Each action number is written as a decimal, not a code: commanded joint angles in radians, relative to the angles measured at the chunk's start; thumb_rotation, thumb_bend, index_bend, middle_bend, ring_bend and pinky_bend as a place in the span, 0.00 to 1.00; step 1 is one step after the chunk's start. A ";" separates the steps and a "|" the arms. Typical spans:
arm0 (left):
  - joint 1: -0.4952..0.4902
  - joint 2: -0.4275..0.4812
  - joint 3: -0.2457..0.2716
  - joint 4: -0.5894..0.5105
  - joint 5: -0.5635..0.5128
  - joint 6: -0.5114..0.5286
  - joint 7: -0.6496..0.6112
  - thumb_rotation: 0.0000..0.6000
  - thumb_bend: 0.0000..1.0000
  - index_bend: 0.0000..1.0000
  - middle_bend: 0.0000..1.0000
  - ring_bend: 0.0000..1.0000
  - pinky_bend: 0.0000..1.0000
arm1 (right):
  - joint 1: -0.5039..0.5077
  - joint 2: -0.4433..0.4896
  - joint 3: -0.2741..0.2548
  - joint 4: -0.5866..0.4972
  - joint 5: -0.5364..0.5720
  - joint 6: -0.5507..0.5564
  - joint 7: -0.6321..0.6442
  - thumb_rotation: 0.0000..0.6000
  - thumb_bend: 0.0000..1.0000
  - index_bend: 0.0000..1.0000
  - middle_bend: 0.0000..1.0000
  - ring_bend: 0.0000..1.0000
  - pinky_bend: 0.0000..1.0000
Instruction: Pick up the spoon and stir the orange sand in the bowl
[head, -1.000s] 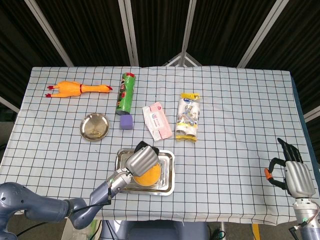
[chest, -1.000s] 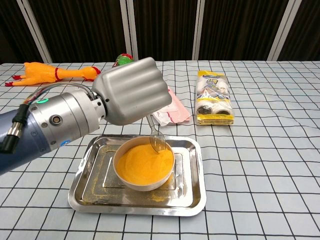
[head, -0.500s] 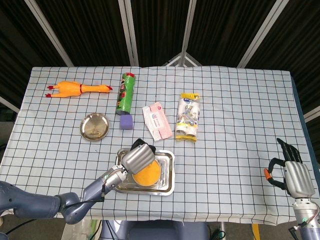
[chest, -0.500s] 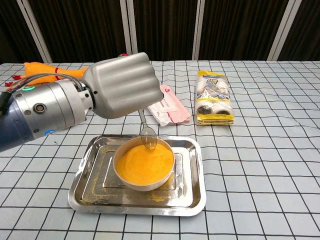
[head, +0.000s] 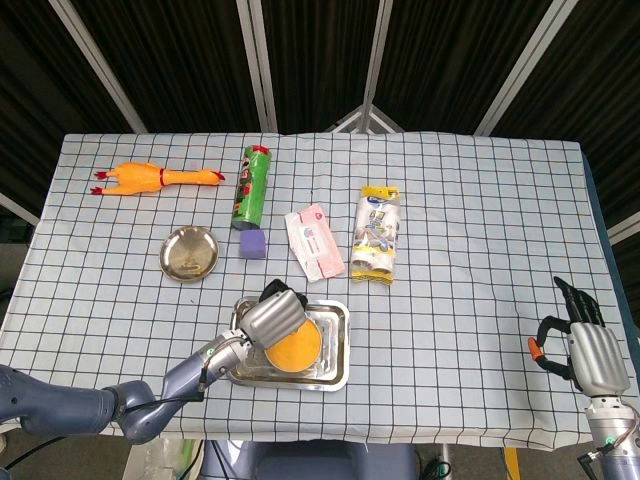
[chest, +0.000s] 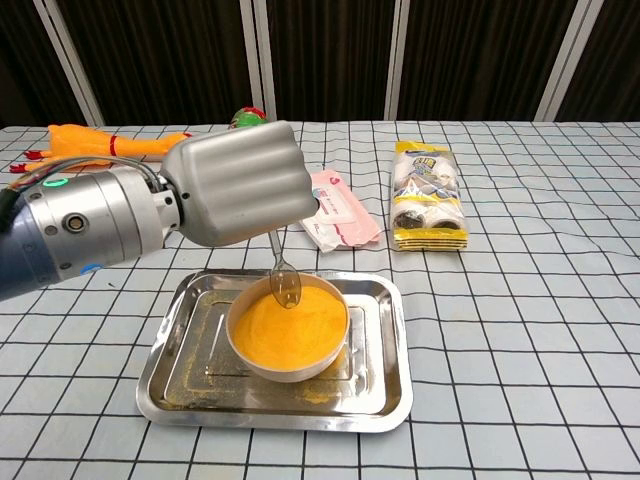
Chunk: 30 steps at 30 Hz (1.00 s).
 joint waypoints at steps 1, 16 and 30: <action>0.003 0.005 -0.005 0.000 0.005 0.000 -0.002 1.00 0.79 0.79 1.00 1.00 1.00 | 0.000 0.000 0.000 0.000 0.001 -0.001 0.001 1.00 0.43 0.00 0.00 0.00 0.00; 0.017 0.045 -0.017 -0.005 0.045 -0.020 -0.032 1.00 0.79 0.79 1.00 1.00 1.00 | -0.001 0.001 -0.001 -0.007 0.001 -0.002 0.001 1.00 0.43 0.00 0.00 0.00 0.00; 0.023 -0.005 -0.015 0.021 0.067 -0.059 -0.016 1.00 0.79 0.79 1.00 1.00 1.00 | 0.001 0.003 0.000 -0.009 0.006 -0.008 0.012 1.00 0.43 0.00 0.00 0.00 0.00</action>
